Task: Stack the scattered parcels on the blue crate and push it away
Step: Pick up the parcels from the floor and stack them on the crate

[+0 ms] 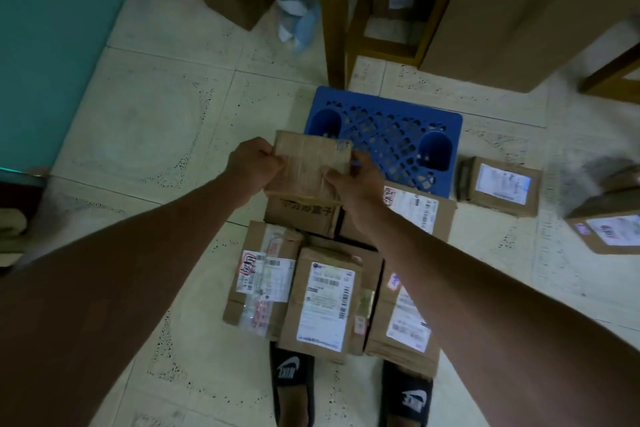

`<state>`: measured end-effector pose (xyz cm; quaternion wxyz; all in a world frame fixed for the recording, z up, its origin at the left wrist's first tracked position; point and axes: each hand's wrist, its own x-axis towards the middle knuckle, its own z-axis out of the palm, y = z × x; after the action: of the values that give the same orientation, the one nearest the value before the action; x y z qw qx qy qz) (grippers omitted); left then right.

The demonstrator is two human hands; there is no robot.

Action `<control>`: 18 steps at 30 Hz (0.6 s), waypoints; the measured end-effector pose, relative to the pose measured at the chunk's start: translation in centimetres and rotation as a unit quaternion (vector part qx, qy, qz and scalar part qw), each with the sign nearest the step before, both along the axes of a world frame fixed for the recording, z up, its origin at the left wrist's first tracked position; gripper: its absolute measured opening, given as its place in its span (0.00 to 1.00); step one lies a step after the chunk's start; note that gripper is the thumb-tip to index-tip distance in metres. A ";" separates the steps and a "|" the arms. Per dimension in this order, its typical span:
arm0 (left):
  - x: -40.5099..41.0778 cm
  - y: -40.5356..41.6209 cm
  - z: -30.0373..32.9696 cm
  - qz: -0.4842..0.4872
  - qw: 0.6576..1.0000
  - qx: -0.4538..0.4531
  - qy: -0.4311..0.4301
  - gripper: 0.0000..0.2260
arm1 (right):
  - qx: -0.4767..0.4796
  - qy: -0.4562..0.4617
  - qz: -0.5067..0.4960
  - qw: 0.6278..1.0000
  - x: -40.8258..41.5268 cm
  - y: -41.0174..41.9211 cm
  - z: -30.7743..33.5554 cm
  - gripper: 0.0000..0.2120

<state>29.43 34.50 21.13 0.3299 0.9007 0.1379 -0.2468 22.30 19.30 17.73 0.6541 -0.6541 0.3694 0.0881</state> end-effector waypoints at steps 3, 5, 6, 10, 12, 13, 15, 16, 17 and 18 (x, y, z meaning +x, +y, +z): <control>1.1 1.6 -2.4 0.002 1.000 -0.012 -0.001 0.07 | -0.013 0.011 0.006 1.000 1.4 1.7 -2.2 0.26; 1.4 2.3 -3.9 -0.002 1.000 -0.011 0.004 0.09 | -0.013 0.021 0.005 1.000 1.6 2.4 -3.3 0.26; 1.5 2.6 -4.6 -0.009 1.000 -0.009 0.002 0.09 | -0.011 0.023 -0.001 1.000 1.6 2.6 -3.8 0.25; 1.4 3.4 -5.8 -0.039 0.999 -0.033 -0.006 0.09 | -0.030 0.022 0.002 0.999 0.9 2.8 -5.1 0.26; 1.4 3.8 -5.8 -0.044 0.998 -0.048 -0.001 0.10 | -0.031 0.032 0.004 0.999 0.9 2.8 -5.1 0.27; 1.4 3.8 -5.7 -0.044 0.997 -0.056 0.001 0.10 | -0.028 0.037 0.002 0.999 1.0 2.8 -5.0 0.26; 1.5 3.8 -5.5 -0.044 0.997 -0.059 0.002 0.10 | -0.022 0.047 0.000 0.999 1.1 2.7 -4.6 0.26; 1.5 3.7 -5.4 -0.043 0.997 -0.057 -0.001 0.10 | -0.022 0.048 0.002 0.999 1.2 2.7 -4.4 0.25; 1.5 3.7 -5.3 -0.043 0.998 -0.056 -0.003 0.10 | -0.023 0.046 0.004 0.999 1.1 2.7 -4.3 0.25; 1.5 3.7 -5.2 -0.044 0.997 -0.056 -0.005 0.10 | -0.024 0.043 0.004 0.999 0.9 2.7 -4.3 0.25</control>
<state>30.96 38.16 15.89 0.3697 0.8871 0.0824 -0.2639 23.19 22.01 13.48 0.6213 -0.6667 0.3969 0.1095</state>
